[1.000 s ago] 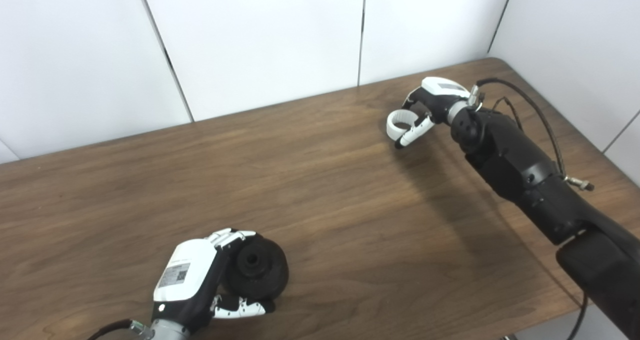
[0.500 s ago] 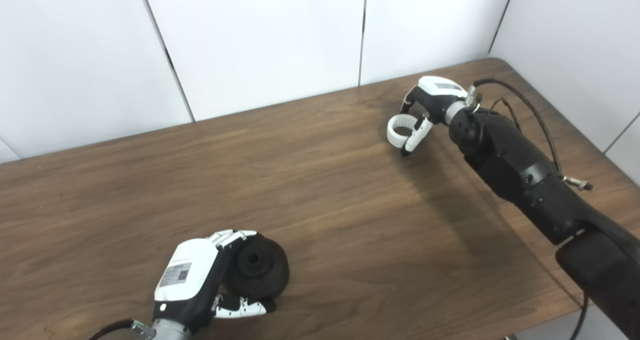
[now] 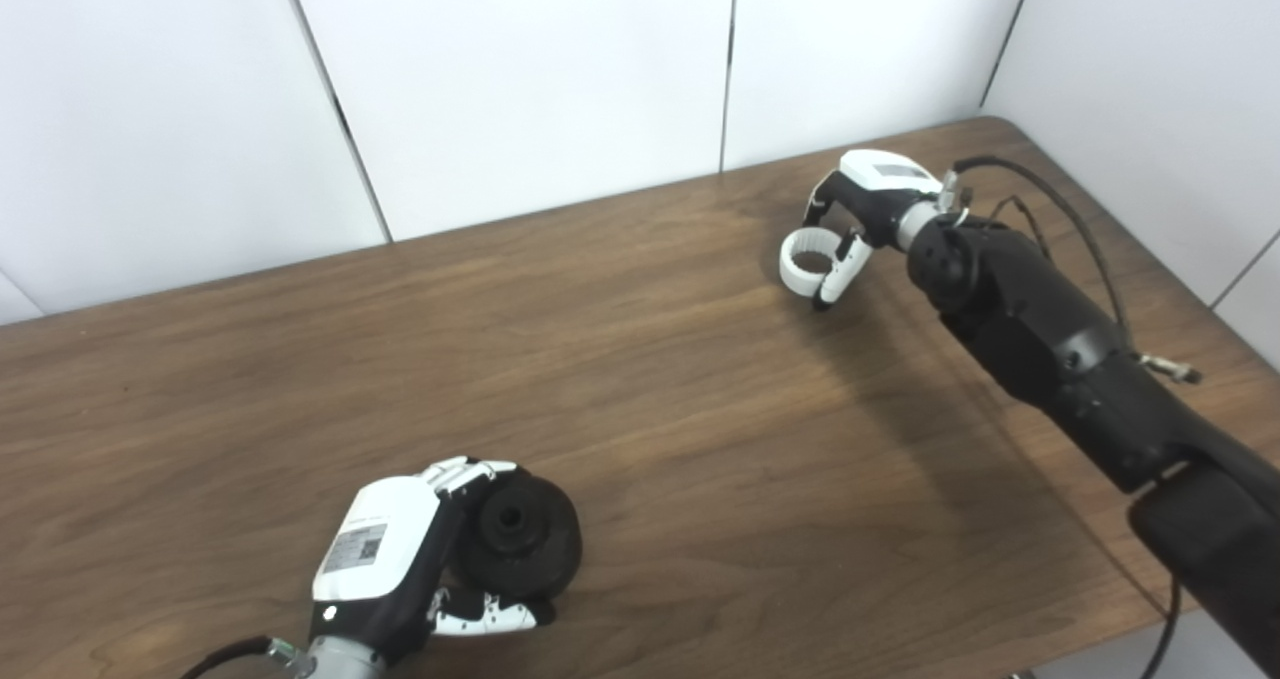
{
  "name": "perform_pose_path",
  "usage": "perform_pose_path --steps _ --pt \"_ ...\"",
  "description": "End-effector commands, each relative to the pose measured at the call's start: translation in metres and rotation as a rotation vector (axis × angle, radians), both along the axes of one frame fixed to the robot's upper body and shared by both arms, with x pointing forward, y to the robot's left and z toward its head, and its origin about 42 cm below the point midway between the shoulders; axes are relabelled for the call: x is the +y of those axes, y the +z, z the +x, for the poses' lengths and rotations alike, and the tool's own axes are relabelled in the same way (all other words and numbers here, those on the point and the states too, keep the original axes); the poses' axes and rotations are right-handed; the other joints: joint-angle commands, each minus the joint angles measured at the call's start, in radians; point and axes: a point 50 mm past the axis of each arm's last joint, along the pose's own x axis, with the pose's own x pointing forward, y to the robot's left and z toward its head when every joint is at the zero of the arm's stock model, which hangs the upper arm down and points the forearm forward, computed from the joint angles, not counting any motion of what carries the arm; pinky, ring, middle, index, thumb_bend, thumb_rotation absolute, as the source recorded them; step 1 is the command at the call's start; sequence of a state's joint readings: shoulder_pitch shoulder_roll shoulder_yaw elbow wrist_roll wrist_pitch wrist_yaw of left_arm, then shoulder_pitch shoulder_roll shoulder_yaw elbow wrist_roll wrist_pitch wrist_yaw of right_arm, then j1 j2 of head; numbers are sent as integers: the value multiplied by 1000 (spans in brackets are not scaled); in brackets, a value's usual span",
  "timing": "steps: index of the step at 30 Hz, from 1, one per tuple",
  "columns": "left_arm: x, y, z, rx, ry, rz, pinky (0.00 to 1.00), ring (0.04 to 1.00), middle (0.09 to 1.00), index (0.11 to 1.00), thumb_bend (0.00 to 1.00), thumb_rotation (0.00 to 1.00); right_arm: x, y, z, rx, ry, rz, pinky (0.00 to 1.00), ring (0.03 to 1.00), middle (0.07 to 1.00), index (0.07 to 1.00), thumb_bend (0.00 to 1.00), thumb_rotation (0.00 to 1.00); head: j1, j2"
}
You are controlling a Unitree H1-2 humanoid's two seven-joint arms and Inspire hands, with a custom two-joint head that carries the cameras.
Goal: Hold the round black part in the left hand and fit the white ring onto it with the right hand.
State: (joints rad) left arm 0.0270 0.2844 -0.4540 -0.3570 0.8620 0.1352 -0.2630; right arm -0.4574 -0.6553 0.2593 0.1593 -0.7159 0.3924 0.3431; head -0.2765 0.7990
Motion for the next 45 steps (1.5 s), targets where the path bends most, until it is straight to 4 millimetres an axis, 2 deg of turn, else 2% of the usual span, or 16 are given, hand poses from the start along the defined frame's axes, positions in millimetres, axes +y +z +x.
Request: perform_pose_path --steps 1,4,9,15,19,30,36,45 --pt "-10 -17 -11 104 -41 46 767 842 760 485 524 64 -1 44 1 -104 55 -39 886 894 797 486 524 135 23 11" --pt "-18 -15 -11 103 -43 48 758 827 747 484 525 62 9 61 -12 -134 148 -46 933 894 794 485 525 136 102 43" --pt "-31 -14 -11 114 -50 60 760 814 730 484 524 62 35 80 -42 -164 312 -51 958 911 794 484 525 138 178 64" --pt "-40 -14 -11 95 -58 50 910 841 747 482 525 59 69 91 -80 -163 443 -18 1000 933 824 485 525 141 221 76" --pt "-44 -15 -10 88 -52 58 992 875 781 481 525 59 86 91 -95 -160 502 -11 1000 944 844 483 526 144 230 83" --pt "-48 -14 -8 135 -56 59 1000 992 875 480 524 56 112 94 -123 -172 599 62 1000 968 849 482 526 147 233 86" --pt "-49 -12 -8 160 -43 57 1000 1000 904 480 524 56 127 93 -136 -166 651 97 1000 972 850 482 525 149 226 86" --pt "-48 -13 -7 175 -33 62 1000 1000 903 481 523 56 161 94 -157 -164 758 136 1000 981 845 482 525 150 212 88"
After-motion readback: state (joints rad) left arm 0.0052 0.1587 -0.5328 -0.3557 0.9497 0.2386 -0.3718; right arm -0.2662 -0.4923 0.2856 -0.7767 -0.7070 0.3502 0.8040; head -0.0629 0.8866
